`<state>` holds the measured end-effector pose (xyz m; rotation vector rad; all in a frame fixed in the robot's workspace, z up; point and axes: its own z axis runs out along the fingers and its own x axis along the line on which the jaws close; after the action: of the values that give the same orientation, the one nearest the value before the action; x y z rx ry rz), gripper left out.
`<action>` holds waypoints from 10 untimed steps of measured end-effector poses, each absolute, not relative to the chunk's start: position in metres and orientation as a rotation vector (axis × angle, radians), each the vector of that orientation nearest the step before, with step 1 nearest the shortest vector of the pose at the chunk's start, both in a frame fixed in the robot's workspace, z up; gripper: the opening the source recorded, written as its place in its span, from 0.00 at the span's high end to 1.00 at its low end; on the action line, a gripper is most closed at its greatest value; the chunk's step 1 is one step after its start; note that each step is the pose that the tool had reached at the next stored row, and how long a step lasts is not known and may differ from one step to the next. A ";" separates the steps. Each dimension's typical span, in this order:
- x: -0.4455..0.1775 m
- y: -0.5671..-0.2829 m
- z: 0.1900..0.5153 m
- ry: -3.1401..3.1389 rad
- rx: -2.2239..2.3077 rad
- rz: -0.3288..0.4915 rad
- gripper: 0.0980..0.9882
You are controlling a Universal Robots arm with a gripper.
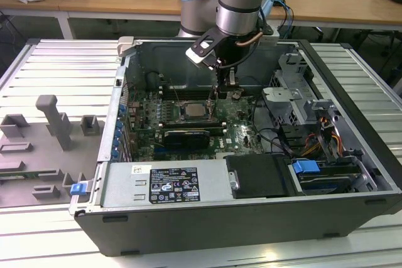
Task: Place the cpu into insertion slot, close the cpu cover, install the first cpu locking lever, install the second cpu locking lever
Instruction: 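Close the cpu cover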
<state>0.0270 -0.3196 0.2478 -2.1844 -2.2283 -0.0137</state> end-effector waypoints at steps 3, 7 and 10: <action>0.025 -0.320 0.248 -2.228 -2.184 -0.014 0.99; 0.023 -0.320 0.248 -2.228 -2.184 -0.014 0.99; 0.021 -0.320 0.248 -2.228 -2.185 -0.014 0.99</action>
<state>0.0211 -0.3196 0.2477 -2.1846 -2.2284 -0.0140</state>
